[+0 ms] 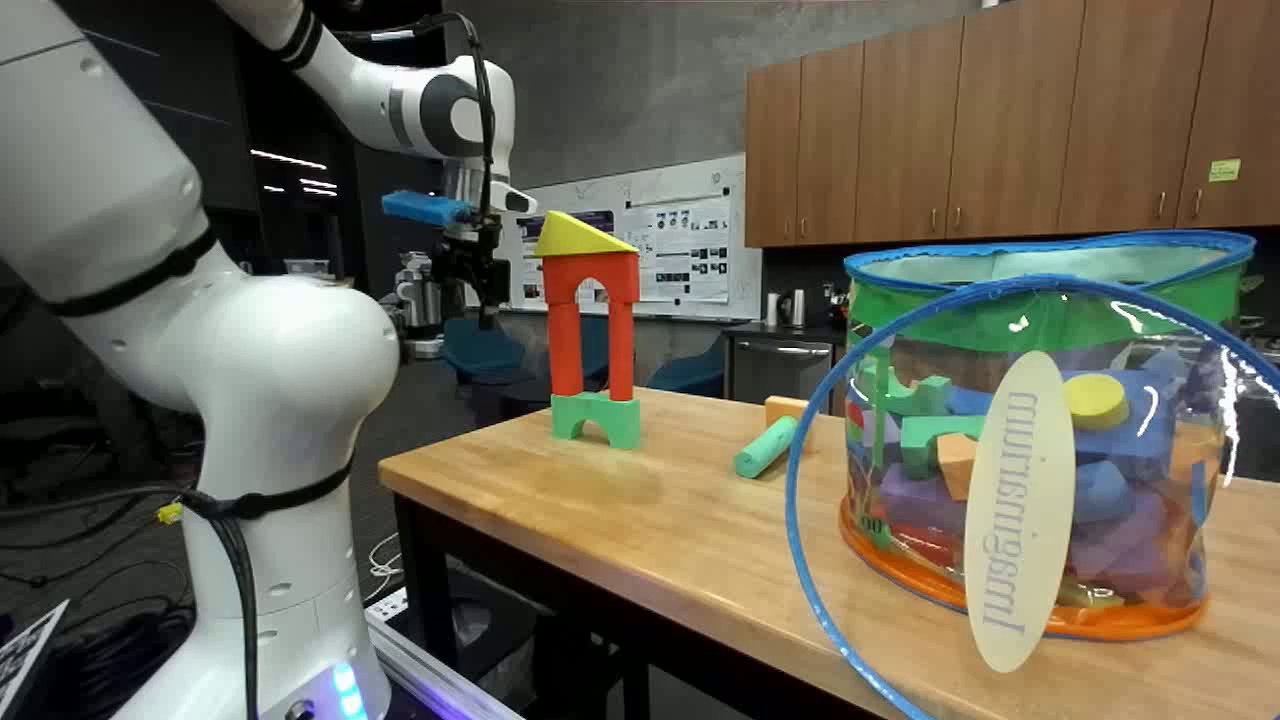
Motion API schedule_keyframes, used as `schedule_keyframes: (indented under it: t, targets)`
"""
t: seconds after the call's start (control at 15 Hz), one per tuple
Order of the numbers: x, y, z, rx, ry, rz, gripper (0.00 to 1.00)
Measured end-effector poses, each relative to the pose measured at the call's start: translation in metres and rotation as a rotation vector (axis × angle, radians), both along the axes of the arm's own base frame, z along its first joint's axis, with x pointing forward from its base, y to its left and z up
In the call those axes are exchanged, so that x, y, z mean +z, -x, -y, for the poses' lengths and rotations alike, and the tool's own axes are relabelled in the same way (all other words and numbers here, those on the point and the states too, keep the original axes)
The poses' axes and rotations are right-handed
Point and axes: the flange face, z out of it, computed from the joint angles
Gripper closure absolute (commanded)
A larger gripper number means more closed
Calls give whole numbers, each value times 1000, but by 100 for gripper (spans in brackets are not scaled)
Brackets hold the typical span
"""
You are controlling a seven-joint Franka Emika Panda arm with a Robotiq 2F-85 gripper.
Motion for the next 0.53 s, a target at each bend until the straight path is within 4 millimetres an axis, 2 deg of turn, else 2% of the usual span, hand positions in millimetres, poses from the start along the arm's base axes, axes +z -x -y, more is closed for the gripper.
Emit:
schedule_keyframes:
  t: [0.53]
  targets:
    - [0,0,-1,0,6,2,0]
